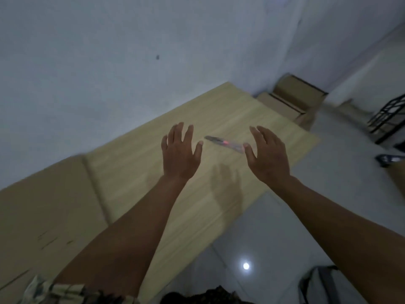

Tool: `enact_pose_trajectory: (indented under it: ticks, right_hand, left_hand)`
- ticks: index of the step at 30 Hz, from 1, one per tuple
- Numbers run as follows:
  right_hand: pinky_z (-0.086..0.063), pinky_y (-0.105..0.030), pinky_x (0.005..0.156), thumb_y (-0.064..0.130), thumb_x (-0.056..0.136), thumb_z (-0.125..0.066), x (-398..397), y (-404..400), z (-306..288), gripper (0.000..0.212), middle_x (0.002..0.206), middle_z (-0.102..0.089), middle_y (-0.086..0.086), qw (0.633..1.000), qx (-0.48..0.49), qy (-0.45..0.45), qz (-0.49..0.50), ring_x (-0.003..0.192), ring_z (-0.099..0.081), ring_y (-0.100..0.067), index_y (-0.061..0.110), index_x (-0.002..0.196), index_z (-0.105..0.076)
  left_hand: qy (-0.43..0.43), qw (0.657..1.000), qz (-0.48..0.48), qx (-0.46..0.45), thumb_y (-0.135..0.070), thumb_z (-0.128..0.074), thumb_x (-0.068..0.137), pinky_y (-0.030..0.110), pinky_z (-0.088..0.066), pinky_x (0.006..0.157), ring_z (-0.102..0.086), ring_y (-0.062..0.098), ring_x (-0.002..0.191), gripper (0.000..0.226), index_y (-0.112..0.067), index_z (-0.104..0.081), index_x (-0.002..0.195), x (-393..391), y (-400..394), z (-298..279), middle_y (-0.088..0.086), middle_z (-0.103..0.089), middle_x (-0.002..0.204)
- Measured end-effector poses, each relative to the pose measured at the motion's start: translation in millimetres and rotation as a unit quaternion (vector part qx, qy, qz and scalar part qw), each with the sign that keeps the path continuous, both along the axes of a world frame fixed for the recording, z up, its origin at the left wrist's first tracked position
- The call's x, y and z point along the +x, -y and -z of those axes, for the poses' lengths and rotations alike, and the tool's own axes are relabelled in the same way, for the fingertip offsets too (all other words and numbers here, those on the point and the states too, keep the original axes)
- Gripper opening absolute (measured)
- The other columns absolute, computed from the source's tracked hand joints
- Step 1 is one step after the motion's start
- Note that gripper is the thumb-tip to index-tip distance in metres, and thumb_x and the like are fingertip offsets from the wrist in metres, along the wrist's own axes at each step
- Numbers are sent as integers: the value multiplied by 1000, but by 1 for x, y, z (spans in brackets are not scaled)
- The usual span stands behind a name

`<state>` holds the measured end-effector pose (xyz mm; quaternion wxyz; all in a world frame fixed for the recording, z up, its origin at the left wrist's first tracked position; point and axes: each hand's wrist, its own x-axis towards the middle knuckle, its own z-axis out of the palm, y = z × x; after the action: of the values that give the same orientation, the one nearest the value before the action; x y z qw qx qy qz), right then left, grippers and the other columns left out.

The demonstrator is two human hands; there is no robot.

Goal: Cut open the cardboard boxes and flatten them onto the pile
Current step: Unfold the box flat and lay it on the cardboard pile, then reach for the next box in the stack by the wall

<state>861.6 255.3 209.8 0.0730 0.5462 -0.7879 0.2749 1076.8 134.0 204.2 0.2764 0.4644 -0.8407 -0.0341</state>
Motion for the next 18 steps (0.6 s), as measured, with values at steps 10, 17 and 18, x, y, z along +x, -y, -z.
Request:
enact_pose_trajectory:
  ticks: [10,17,18]
  right_hand:
    - [-41,-52,105,36,99,-51,-197,-10,-8,48,142,-53,-13,995,2,18,97,129,-50,-34,10,139,-51]
    - [-34,-48,113,29,99,-55,-320,10,-7,50,149,-48,-12,987,36,34,154,137,-44,-31,12,146,-47]
    - [-32,-48,115,29,100,-55,-338,13,-6,51,150,-47,-13,985,42,41,160,139,-42,-31,12,147,-46]
  left_hand:
    - [-7,996,88,-8,-47,-41,97,59,-37,109,-45,38,139,59,-10,-58,140,-219,28,-16,19,-50,147]
    - [3,991,132,10,-46,-42,97,59,-42,105,-48,39,134,58,-8,-59,137,-363,68,-2,21,-53,142]
    - [4,990,140,14,-47,-42,97,58,-42,105,-48,38,133,58,-8,-59,137,-382,72,-1,21,-53,142]
